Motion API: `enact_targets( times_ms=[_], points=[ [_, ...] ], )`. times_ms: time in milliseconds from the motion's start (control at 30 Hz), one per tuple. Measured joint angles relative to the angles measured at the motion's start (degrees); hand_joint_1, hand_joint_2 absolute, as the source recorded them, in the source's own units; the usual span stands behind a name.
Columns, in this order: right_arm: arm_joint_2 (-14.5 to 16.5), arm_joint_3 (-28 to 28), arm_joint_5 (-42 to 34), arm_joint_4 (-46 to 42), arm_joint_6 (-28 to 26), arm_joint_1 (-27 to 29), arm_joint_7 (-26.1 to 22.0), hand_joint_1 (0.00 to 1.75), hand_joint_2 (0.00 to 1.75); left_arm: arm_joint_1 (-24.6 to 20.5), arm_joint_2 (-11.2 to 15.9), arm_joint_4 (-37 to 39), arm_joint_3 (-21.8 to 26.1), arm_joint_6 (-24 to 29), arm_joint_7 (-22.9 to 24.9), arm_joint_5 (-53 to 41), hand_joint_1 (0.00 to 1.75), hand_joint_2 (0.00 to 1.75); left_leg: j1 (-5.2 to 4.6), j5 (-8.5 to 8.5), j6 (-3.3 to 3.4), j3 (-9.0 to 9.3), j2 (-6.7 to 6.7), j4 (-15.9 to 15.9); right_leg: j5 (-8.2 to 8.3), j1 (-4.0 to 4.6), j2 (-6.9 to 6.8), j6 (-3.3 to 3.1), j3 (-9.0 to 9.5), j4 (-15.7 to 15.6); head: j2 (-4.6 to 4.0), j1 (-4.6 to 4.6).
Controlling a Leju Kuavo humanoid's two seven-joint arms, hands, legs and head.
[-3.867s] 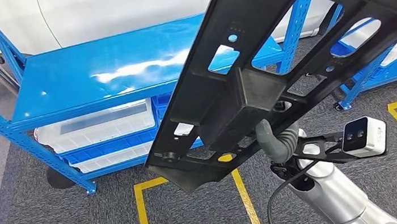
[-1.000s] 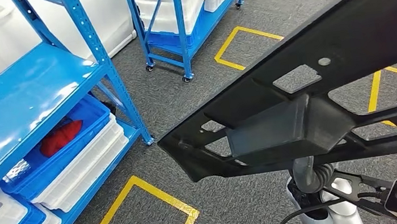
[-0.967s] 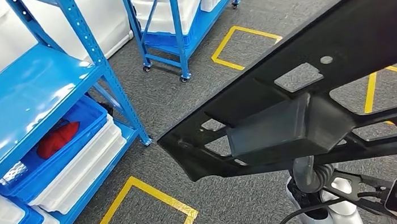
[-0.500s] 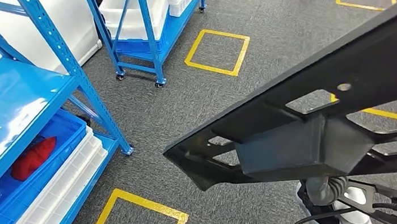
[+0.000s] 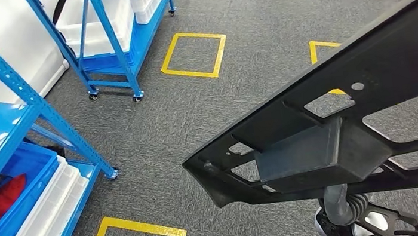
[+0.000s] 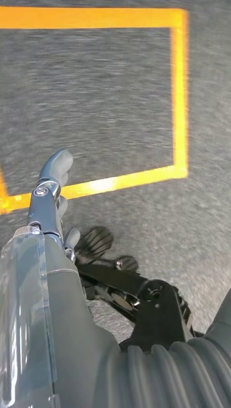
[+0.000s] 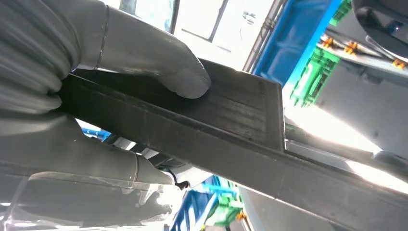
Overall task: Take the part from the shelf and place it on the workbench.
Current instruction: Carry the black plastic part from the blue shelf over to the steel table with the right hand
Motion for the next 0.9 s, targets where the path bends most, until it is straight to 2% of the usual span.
enact_targets(
  times_ms=[33,67,100,133,167,200,267,300,333,400,433,467,533,567,600,633,667,700,767,800,833,900],
  points=[
    [0.26,0.04,0.03,-0.02,-0.17,0.24,0.0,1.75,1.75,0.21,-0.04,0.07,0.02,-0.04,-0.21,-0.03,0.0,1.75,0.05,-2.02,-0.16,-1.77,-1.16,3.93,0.07,0.0,0.73,-0.16,-0.06,-0.02,0.0,0.0],
    [0.58,0.06,0.13,-0.02,-0.46,0.54,0.01,1.75,1.75,0.39,-0.05,0.13,0.04,-0.11,-0.45,-0.07,0.0,1.75,0.09,-3.61,-0.28,-3.59,-1.67,7.85,0.1,0.02,1.49,-0.23,-0.12,0.0,0.0,0.0],
    [0.89,0.04,0.23,-0.02,-0.79,0.88,0.01,1.75,1.75,0.51,-0.08,0.19,0.04,-0.18,-0.66,-0.1,0.0,1.75,0.13,-4.24,-0.38,-4.87,-1.85,10.45,0.12,0.03,2.29,-0.25,-0.14,0.04,0.0,0.0],
    [1.16,0.0,0.39,-0.05,-1.12,1.13,0.01,1.75,1.75,0.59,-0.12,0.23,0.05,-0.24,-0.82,-0.05,0.0,1.75,0.21,-3.67,-0.44,-5.18,-1.88,10.92,0.13,0.03,3.07,-0.23,-0.13,0.12,0.0,0.0],
    [1.46,-0.03,0.59,-0.17,-1.5,1.33,0.01,1.75,1.75,0.6,-0.15,0.26,0.05,-0.31,-0.96,-0.02,0.0,1.75,0.32,-1.98,-0.47,-4.4,-2.0,9.0,0.1,-0.01,3.88,-0.16,-0.11,0.26,0.0,0.0],
    [1.72,-0.04,0.77,-0.37,-1.87,1.46,0.01,1.75,1.75,0.57,-0.19,0.28,0.06,-0.4,-1.09,0.01,0.0,1.75,0.5,0.31,-0.47,-2.79,-2.54,5.29,0.03,-0.05,4.65,-0.03,-0.1,0.46,0.0,0.0],
    [2.12,0.0,1.21,-0.78,-2.89,1.54,0.0,1.75,1.75,0.5,-0.21,0.29,0.1,-0.67,-1.4,0.03,0.0,1.75,0.79,3.35,-0.3,0.32,-4.7,-1.99,-0.14,-0.01,6.03,0.47,-0.35,1.04,0.0,0.0],
    [2.21,0.07,1.33,-0.9,-3.45,1.56,0.0,1.75,1.75,0.43,-0.24,0.3,0.13,-0.78,-1.55,-0.02,0.0,1.75,0.84,3.83,-0.14,1.11,-5.51,-3.94,-0.13,-0.02,6.59,0.81,-0.58,1.23,0.0,0.0],
    [2.25,0.13,1.36,-0.95,-4.01,1.61,0.01,1.75,1.75,0.32,-0.26,0.31,0.16,-0.86,-1.64,-0.06,0.0,1.75,0.76,3.71,0.12,1.37,-5.78,-4.58,-0.02,-0.03,7.14,1.2,-0.81,1.29,0.0,0.0],
    [2.26,0.2,1.09,-0.97,-4.84,1.77,0.01,1.75,1.75,-0.02,-0.37,0.31,0.17,-0.84,-1.68,-0.08,0.0,1.75,0.68,4.02,0.87,1.52,-4.77,-4.96,0.21,-0.18,7.72,1.92,-1.14,1.25,0.0,0.0],
    [2.25,0.2,0.79,-0.98,-5.06,1.79,0.01,1.75,1.75,-0.15,-0.43,0.32,0.17,-0.77,-1.62,-0.03,0.0,1.75,0.7,4.24,1.3,1.61,-4.2,-5.19,-0.12,-0.14,6.86,2.18,-1.42,1.74,0.0,0.01],
    [2.24,0.19,0.51,-0.97,-5.19,1.73,0.01,1.75,1.75,-0.19,-0.48,0.32,0.18,-0.68,-1.56,0.0,0.0,1.75,0.74,4.44,1.74,1.64,-3.55,-5.44,-1.06,-0.09,5.42,2.37,-2.11,3.16,0.0,0.01],
    [2.25,0.19,0.16,-0.96,-5.43,1.54,0.0,1.75,1.75,-0.03,-0.52,0.33,0.24,-0.56,-1.57,-0.01,0.0,1.75,0.59,4.55,2.27,1.64,-2.19,-5.67,-4.49,-0.09,2.24,2.66,-5.04,9.36,0.0,0.01],
    [2.25,0.2,0.17,-0.96,-5.67,1.47,0.01,1.75,1.75,0.08,-0.51,0.33,0.32,-0.52,-1.68,0.0,0.0,1.75,0.46,4.52,2.42,1.59,-1.45,-5.66,-6.16,-0.21,1.57,2.81,-6.86,13.16,0.0,0.0],
    [2.25,0.21,0.24,-0.96,-5.94,1.45,0.01,1.75,1.75,0.15,-0.51,0.33,0.42,-0.5,-1.81,0.01,0.0,1.75,0.36,4.49,2.45,1.57,-0.72,-5.65,-7.08,-0.35,1.29,2.92,-8.21,16.03,0.0,0.0],
    [2.24,0.22,0.35,-0.96,-6.23,1.42,0.01,1.75,1.75,0.17,-0.5,0.33,0.51,-0.48,-1.92,0.02,0.0,1.75,0.29,4.43,2.46,1.56,-0.01,-5.65,-7.0,-0.44,1.14,2.96,-8.66,17.08,0.0,0.0],
    [2.24,0.24,0.51,-0.97,-6.52,1.36,0.01,1.75,1.75,0.13,-0.5,0.33,0.6,-0.47,-1.97,0.03,0.0,1.75,0.24,4.38,2.43,1.61,0.64,-5.64,-5.88,-0.49,0.94,2.94,-7.9,15.78,0.0,0.0],
    [2.24,0.28,0.68,-1.03,-6.76,1.29,0.01,1.75,1.75,0.07,-0.5,0.33,0.66,-0.46,-1.95,0.04,0.0,1.75,0.22,4.3,2.34,1.72,1.22,-5.64,-4.13,-0.48,0.42,2.83,-6.1,12.55,0.0,0.0],
    [2.24,0.51,1.03,-1.26,-7.18,0.96,0.01,1.75,1.75,-0.04,-0.51,0.33,0.81,-0.26,-1.76,0.04,0.0,1.75,0.04,4.01,1.94,2.02,2.24,-5.58,-1.49,-0.08,-1.91,2.29,-1.83,4.68,0.0,0.0],
    [2.24,0.72,1.16,-1.39,-7.34,0.76,0.01,1.75,1.75,-0.07,-0.52,0.33,0.93,-0.13,-1.61,0.04,0.0,1.75,-0.08,3.86,1.66,2.14,2.72,-5.54,-0.97,0.2,-2.74,1.95,-0.58,2.26,0.0,0.0],
    [2.24,0.97,1.29,-1.5,-7.59,0.59,0.0,1.75,1.75,-0.11,-0.54,0.33,1.08,0.0,-1.47,0.04,0.0,1.75,-0.18,3.74,1.35,2.25,3.22,-5.53,-0.96,0.48,-3.07,1.65,-0.11,1.14,0.0,0.0],
    [2.25,1.51,1.72,-1.76,-8.55,0.47,0.0,1.75,1.75,-0.31,-0.56,0.33,1.34,-0.02,-1.39,0.04,0.0,1.75,-0.26,3.55,0.73,2.44,4.22,-5.63,-0.76,0.59,-1.82,1.09,-0.22,0.88,0.0,0.0]
  ],
)
